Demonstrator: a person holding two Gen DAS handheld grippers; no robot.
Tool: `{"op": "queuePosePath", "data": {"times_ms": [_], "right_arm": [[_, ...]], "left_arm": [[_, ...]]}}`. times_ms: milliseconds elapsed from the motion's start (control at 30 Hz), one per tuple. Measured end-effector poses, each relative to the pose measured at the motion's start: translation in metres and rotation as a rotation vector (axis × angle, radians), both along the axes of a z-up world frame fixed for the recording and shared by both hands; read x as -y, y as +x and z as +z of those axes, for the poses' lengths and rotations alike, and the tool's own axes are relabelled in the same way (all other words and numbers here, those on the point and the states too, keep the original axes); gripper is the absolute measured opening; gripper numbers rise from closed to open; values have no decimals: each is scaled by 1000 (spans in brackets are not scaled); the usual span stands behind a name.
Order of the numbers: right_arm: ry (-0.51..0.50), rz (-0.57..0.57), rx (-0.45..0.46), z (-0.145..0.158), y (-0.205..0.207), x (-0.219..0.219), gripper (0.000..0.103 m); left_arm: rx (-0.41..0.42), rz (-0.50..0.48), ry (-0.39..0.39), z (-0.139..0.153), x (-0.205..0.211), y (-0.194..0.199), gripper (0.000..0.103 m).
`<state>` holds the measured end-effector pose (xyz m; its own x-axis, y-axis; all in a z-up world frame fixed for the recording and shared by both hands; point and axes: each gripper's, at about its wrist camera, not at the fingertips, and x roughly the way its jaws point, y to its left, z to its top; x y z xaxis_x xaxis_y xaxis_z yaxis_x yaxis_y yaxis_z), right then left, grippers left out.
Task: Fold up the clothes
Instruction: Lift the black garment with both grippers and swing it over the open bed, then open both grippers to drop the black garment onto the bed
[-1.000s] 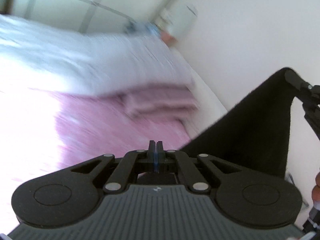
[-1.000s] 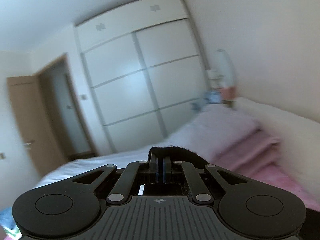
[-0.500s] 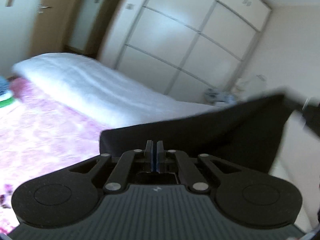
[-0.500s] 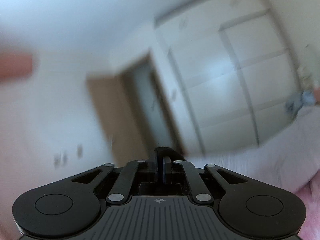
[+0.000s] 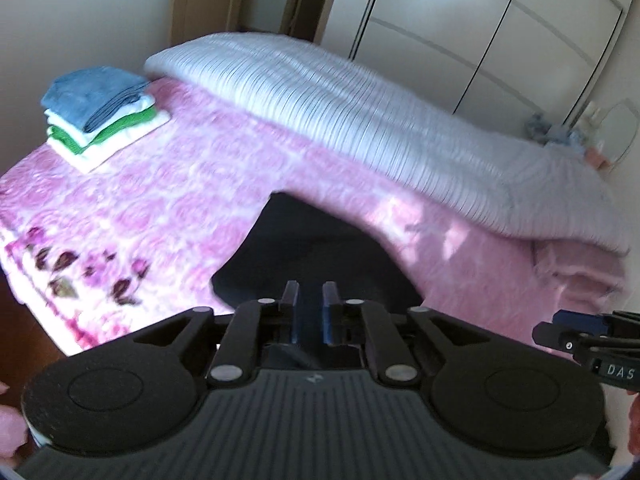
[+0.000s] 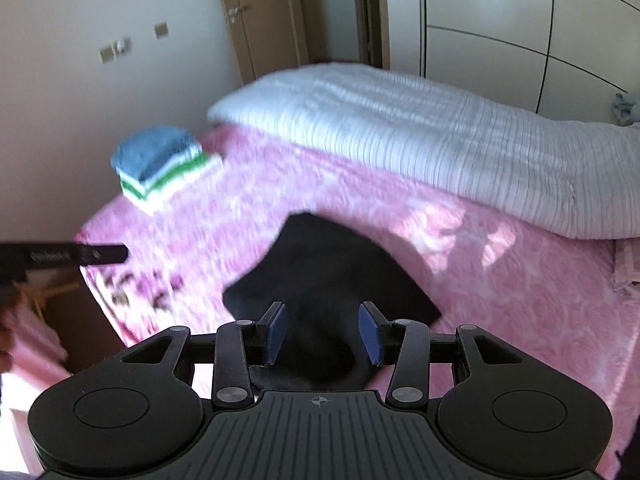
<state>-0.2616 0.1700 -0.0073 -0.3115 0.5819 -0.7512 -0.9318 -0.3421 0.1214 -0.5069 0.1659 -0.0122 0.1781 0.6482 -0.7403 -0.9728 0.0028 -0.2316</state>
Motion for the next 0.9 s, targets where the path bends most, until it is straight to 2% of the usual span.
{"op": "queuePosePath", "data": {"times_ms": [33, 67, 200, 433, 633, 900], "right_arm": [[-18, 8, 13, -9, 1, 4, 44], [-35, 17, 23, -17, 1, 8, 44], [-101, 46, 52, -40, 9, 30, 44], [-181, 82, 78, -56, 21, 71, 44], [-223, 94, 88, -71, 28, 103, 44], [-236, 122, 80, -78, 28, 132, 44]], "left_arm": [[-27, -2, -9, -1, 5, 7, 16], [-51, -4, -15, -5, 19, -1, 17], [-127, -9, -36, -17, 48, 20, 19], [-200, -13, -85, -25, 98, 51, 31], [-265, 0, -128, -33, 138, 62, 31], [-294, 17, -114, -29, 178, 75, 33]]}}
